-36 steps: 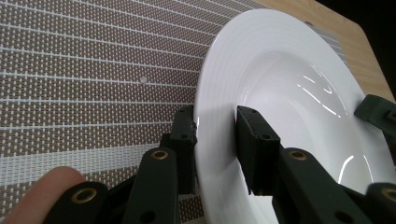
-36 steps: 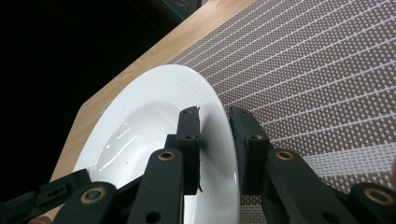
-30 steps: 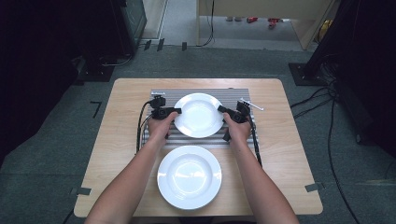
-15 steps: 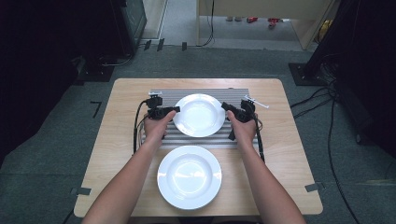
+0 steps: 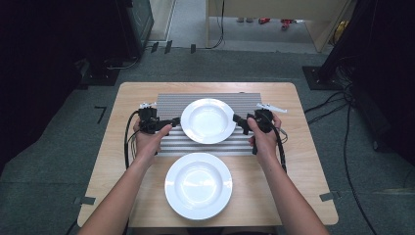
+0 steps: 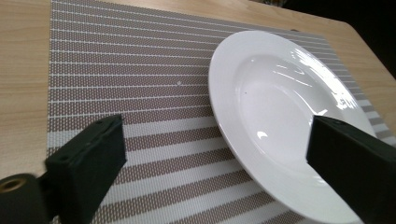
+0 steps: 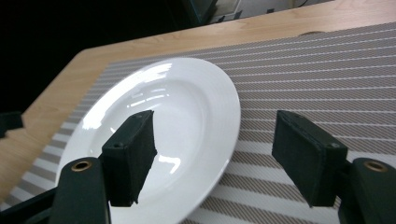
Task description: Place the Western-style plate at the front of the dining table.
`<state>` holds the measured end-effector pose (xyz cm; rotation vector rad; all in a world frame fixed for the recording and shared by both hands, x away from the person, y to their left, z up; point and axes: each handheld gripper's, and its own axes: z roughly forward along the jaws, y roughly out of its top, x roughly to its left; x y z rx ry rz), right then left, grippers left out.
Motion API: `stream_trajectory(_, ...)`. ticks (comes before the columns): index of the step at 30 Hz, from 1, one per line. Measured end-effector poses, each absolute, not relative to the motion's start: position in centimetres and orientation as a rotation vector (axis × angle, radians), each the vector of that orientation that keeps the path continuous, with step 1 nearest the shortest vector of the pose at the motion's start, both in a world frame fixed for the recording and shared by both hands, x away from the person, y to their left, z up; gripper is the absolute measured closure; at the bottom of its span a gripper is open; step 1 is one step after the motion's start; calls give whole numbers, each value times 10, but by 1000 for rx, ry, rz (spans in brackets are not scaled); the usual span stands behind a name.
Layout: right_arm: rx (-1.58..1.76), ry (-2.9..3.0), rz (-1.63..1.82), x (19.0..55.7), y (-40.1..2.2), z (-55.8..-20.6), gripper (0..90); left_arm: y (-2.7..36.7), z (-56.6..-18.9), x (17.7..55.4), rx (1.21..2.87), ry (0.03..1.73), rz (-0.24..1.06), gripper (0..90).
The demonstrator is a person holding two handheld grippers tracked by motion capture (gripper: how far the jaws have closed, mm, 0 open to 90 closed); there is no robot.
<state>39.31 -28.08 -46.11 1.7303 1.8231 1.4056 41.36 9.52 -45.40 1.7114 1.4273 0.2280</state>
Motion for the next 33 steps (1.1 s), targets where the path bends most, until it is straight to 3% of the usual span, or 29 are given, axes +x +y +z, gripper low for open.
stream_trajectory(10, 1674, 1860, 1313, 362, -293, -465, 275, 110, -444, 376, 1718, 1371, 312, 26)
stream_trajectory(33, 1656, 1859, 1297, 309, -334, -468, 239, 148, -460, 325, 1698, 1398, 331, 26)
